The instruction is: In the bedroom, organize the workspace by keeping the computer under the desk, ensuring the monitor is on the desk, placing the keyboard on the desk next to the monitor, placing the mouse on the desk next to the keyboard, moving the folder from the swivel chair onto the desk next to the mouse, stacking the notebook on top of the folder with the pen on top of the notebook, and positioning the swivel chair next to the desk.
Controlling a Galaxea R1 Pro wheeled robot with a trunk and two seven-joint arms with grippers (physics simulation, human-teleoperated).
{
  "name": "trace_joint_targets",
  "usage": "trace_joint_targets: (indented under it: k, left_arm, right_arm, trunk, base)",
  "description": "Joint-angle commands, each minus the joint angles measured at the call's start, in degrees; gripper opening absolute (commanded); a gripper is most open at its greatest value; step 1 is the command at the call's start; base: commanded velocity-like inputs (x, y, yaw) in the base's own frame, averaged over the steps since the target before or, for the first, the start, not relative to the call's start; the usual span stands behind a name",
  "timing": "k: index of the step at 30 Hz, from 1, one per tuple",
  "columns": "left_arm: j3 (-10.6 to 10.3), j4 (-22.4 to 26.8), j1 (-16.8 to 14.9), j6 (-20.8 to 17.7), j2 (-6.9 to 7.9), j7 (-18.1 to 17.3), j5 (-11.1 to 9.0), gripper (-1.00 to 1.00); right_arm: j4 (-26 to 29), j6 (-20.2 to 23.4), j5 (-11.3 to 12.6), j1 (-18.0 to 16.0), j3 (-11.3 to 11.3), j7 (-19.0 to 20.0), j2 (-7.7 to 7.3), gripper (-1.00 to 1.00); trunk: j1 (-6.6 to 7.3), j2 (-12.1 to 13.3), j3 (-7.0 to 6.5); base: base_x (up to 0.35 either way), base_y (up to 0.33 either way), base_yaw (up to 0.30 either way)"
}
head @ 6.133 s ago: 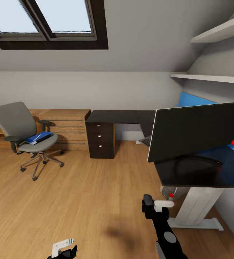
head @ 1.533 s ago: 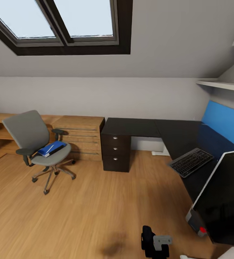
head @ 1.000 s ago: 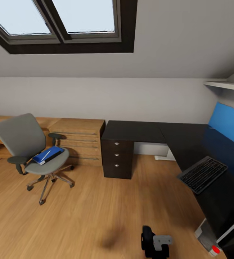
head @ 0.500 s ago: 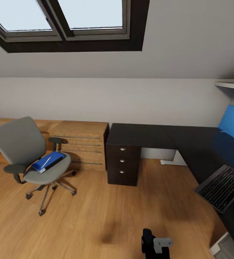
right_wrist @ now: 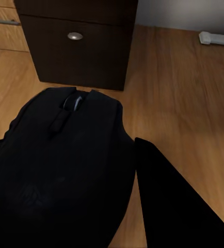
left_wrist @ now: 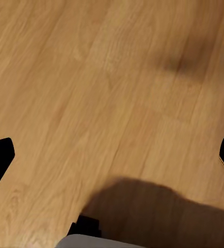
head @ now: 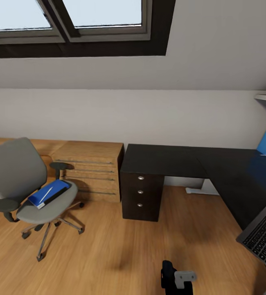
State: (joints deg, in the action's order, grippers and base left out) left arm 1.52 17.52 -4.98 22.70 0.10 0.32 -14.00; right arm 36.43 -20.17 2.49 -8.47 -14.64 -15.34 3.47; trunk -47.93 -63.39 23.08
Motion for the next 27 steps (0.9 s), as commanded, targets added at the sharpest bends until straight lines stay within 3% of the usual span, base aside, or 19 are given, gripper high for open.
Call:
trace_joint_targets:
  k: [1, 5, 6, 9, 14, 20, 23, 27]
  left_arm:
    - [0.1, 0.0, 0.0, 0.1, -0.02, 0.0, 0.1, 1.00]
    - [0.1, 0.0, 0.0, 0.1, -0.02, 0.0, 0.1, 1.00]
    - [0.1, 0.0, 0.0, 0.1, -0.02, 0.0, 0.1, 1.00]
    - [0.1, 0.0, 0.0, 0.1, -0.05, 0.0, 0.1, 1.00]
    - [0.0, 0.0, 0.0, 0.1, -0.02, 0.0, 0.1, 1.00]
    - [0.0, 0.0, 0.0, 0.1, -0.07, 0.0, 0.2, 1.00]
    - [0.0, 0.0, 0.0, 0.1, -0.09, 0.0, 0.2, 1.00]
    - [0.0, 0.0, 0.0, 0.1, -0.13, 0.0, 0.2, 1.00]
  right_arm:
    - [0.0, -0.2, 0.5, -0.1, -0.3, -0.4, -0.04, -1.00]
    - [0.0, -0.5, 0.5, -0.1, -0.3, -0.4, -0.04, -1.00]
    - [0.4, -3.5, 0.5, -0.1, -0.3, -0.5, -0.05, -1.00]
    - [4.1, -1.9, 0.6, -0.1, -0.2, -0.7, 0.00, -1.00]
    - [14.2, 11.1, 0.7, -0.1, -0.2, -0.6, 0.04, -1.00]
    - [25.0, 18.8, 0.6, -0.1, -0.2, -1.3, 0.22, -1.00]
    - [33.3, 26.7, 0.6, -0.1, -0.2, -1.9, 0.51, -1.00]
    - [41.6, 33.9, 0.6, -0.1, -0.2, -2.2, 0.84, -1.00]
  trunk:
    - [-0.04, 0.0, 0.06]
    - [-0.04, 0.0, 0.06]
    - [-0.04, 0.0, 0.06]
    - [-0.04, 0.0, 0.06]
    - [-0.04, 0.0, 0.06]
    - [-0.04, 0.0, 0.06]
    - [-0.04, 0.0, 0.06]
    - [-0.04, 0.0, 0.06]
  base:
    - [0.335, 0.000, 0.000]
    - [0.335, 0.000, 0.000]
    - [0.335, 0.000, 0.000]
    - [0.335, 0.000, 0.000]
    - [0.335, 0.000, 0.000]
    - [0.335, 0.000, 0.000]
    - [0.335, 0.000, 0.000]
    - [0.335, 0.000, 0.000]
